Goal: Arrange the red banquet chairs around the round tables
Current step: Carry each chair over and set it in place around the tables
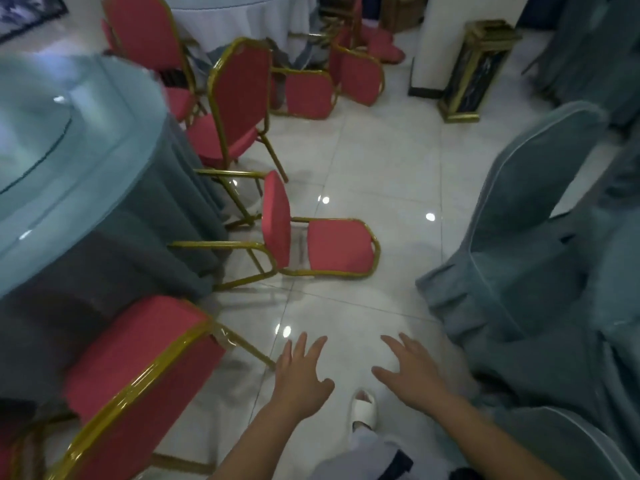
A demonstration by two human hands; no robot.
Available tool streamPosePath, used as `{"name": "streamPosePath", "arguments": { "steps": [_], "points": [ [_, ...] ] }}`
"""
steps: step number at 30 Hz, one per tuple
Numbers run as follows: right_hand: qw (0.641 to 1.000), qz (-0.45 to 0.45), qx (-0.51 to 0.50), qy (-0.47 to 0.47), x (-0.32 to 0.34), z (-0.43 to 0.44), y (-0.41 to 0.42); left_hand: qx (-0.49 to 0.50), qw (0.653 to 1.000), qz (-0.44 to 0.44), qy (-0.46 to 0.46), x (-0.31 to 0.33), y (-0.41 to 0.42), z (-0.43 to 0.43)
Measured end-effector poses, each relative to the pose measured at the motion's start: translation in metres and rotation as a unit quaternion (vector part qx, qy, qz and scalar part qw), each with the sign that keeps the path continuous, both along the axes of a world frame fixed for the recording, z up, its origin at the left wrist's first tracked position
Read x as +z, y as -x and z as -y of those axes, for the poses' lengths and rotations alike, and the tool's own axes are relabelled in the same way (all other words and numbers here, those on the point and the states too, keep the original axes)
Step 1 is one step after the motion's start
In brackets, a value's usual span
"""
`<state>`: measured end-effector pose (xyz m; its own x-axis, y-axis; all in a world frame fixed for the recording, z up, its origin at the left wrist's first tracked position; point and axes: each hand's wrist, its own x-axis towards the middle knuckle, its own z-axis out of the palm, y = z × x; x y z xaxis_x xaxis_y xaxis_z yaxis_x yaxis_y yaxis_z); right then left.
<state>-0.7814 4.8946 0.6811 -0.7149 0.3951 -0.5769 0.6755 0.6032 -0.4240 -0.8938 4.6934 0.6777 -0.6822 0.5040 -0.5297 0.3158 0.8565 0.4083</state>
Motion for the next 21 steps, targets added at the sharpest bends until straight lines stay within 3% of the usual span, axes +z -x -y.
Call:
{"name": "streamPosePath", "arguments": {
  "steps": [5, 14, 21],
  "points": [
    [0.998, -0.057, -0.01, 0.012, 0.0, -0.059, 0.049, 0.009, 0.999, -0.026, 0.018, 0.002, 0.058, -0.056],
    [0.997, -0.052, -0.046, 0.033, -0.013, -0.153, 0.129, 0.053, 0.999, 0.0, -0.002, -0.005, 0.157, -0.145],
    [0.997, -0.038, -0.069, -0.002, -0.014, -0.257, 0.254, 0.028, 0.999, 0.022, -0.031, -0.04, 0.299, -0.26]
  ]
}}
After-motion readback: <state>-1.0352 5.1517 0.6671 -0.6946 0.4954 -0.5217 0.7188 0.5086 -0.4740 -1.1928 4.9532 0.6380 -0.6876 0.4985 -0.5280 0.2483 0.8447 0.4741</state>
